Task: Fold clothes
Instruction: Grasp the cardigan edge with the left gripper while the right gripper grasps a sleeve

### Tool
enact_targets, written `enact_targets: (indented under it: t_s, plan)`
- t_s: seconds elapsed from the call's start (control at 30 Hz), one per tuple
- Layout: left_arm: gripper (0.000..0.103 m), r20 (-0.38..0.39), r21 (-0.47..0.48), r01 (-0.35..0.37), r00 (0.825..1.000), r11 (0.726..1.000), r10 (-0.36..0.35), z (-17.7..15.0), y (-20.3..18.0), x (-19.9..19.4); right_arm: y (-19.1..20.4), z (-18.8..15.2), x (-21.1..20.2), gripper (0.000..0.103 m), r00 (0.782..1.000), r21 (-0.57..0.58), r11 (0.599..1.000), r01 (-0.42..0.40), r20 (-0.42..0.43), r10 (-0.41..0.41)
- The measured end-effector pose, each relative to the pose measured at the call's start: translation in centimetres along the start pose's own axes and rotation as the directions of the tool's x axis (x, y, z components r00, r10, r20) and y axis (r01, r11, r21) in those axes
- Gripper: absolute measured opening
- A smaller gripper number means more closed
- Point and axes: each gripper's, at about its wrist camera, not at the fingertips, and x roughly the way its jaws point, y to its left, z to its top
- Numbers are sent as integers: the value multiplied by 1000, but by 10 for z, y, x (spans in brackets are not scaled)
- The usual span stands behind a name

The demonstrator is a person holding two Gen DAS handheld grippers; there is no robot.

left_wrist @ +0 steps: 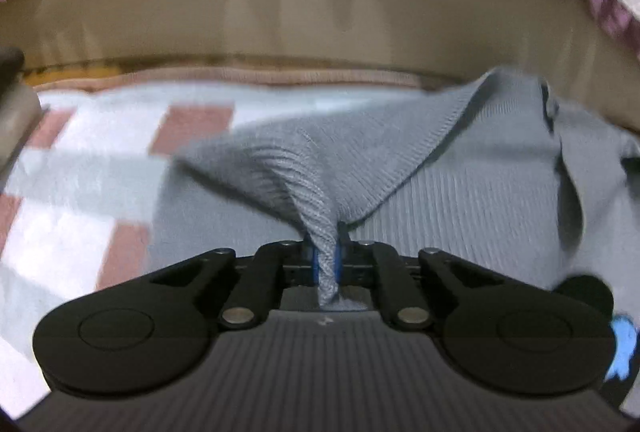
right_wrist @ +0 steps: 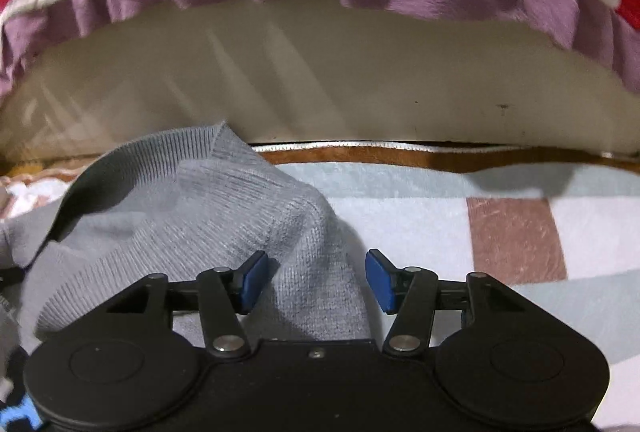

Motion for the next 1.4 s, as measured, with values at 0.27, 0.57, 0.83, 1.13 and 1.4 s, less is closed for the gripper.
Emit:
enact_targets:
  t_s: [0.27, 0.57, 0.83, 1.13, 1.4]
  plan:
    - [6, 137, -44, -7, 991, 999, 13, 80, 25, -25, -9, 1, 15, 59, 998, 55, 997, -52, 33, 50]
    - [17, 83, -292, -51, 993, 955, 78, 91, 78, 14, -20, 7, 24, 59, 994, 140, 986, -94, 63, 86]
    - [59, 46, -170, 40, 998, 985, -33, 46, 105, 9, -5, 18, 42, 60, 990, 5, 992, -127, 64, 126]
    - [68, -99, -2, 99, 990, 995, -99, 44, 97, 40, 27, 26, 30, 8, 964, -129, 985, -112, 226, 139]
    - [33, -68, 20, 87, 994, 996, -85, 41, 84, 58, 26, 33, 20, 8, 958, -103, 995, -10, 285, 39]
